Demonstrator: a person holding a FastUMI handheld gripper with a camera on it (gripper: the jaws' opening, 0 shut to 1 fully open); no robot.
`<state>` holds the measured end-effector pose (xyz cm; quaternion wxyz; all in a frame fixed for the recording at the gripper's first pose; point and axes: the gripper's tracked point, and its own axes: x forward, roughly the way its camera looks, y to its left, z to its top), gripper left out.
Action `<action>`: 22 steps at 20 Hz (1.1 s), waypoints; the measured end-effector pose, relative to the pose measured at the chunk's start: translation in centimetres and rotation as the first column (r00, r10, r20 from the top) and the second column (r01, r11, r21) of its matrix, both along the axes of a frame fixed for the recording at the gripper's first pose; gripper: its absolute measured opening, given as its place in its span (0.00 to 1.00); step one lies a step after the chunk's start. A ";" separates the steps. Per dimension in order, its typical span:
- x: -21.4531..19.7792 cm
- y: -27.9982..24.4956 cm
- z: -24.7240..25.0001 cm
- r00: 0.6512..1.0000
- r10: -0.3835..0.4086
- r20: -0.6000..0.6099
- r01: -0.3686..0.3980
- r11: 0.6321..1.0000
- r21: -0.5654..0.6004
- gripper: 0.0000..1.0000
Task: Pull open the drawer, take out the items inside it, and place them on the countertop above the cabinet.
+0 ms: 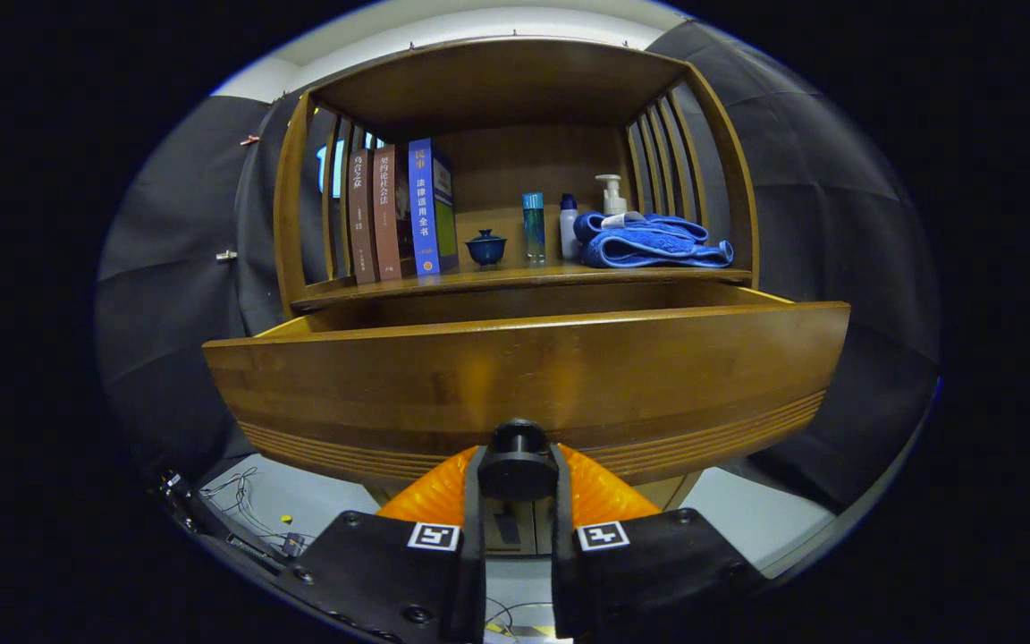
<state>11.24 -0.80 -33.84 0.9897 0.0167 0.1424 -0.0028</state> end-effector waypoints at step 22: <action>-4.9 -0.3 1.8 1.000 0.015 0.009 -0.015 0.999 0.050 0.89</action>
